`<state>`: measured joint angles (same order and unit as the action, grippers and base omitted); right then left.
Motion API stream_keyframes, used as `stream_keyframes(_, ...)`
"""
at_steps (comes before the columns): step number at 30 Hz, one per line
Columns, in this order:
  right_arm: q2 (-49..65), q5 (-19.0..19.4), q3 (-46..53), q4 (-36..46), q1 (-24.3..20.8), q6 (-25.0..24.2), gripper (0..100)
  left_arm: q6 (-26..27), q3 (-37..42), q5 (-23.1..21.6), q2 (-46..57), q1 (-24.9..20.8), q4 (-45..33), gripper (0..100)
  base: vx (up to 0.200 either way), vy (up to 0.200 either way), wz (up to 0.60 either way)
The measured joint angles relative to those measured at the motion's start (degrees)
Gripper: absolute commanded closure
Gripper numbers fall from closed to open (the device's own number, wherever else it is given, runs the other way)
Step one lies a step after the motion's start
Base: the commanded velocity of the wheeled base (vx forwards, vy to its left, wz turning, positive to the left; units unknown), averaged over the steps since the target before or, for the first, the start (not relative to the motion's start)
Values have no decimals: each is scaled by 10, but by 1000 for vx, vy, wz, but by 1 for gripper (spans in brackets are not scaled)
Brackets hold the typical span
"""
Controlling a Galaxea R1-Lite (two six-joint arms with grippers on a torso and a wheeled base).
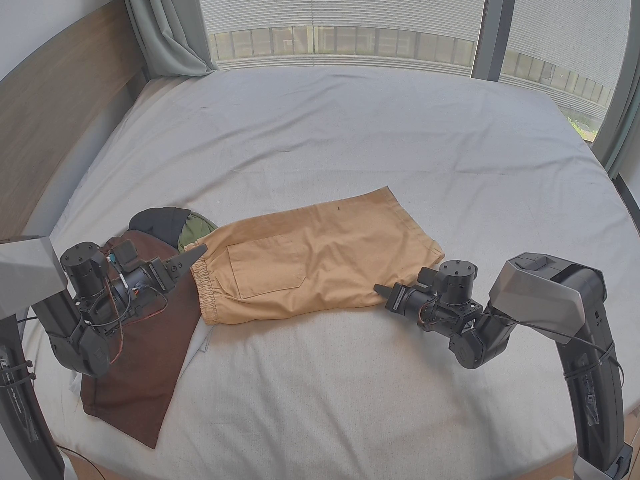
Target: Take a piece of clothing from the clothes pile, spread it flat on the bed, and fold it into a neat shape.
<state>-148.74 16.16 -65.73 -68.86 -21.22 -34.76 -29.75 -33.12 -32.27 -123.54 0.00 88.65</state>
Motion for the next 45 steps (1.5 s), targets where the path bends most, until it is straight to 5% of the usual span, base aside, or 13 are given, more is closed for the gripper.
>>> stream_keyframes(20,11,-6,57,-21,-2,-4,100,2,0,-11,6,-2,0,0,0,0,0)
stream_keyframes(45,98,-58,321,-108,-6,-3,100,3,6,-32,10,2,0,0,0,0,0)
